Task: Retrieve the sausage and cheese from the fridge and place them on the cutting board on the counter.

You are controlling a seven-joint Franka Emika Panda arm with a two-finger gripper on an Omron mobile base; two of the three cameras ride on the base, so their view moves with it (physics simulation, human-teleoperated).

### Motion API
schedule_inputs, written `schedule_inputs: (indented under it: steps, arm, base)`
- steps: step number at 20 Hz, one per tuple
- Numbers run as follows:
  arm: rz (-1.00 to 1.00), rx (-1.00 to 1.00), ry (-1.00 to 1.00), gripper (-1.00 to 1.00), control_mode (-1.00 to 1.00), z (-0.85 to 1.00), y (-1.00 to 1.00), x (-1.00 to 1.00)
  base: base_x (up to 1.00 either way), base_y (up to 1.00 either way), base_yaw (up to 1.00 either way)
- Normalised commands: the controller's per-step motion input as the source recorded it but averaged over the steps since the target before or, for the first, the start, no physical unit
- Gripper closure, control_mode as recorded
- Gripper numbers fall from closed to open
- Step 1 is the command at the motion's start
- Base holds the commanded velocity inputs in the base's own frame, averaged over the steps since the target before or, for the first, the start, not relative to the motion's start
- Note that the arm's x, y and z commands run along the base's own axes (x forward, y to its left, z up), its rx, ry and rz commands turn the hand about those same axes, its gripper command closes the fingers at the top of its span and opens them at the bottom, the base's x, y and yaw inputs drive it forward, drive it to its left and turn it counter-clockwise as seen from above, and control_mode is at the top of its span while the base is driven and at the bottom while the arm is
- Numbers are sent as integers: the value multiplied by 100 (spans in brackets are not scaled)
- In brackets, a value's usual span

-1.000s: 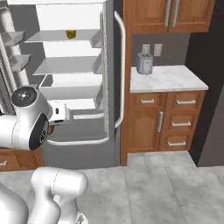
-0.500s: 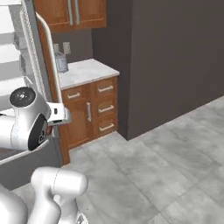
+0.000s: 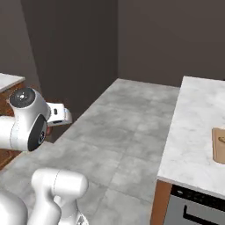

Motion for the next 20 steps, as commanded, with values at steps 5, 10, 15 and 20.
schedule_inputs:
  steps: [5, 10, 15, 20]
  arm:
    - [0, 0, 0, 100, 100, 0, 0, 0]
    - [0, 0, 0, 100, 100, 0, 0, 0]
    - [0, 0, 0, 100, 100, 0, 0, 0]
    - [0, 0, 0, 100, 100, 0, 0, 0]
  base:
    - [5, 8, -69]
    - [18, 11, -52]
    - [35, 23, -36]
    - [51, 54, -31]
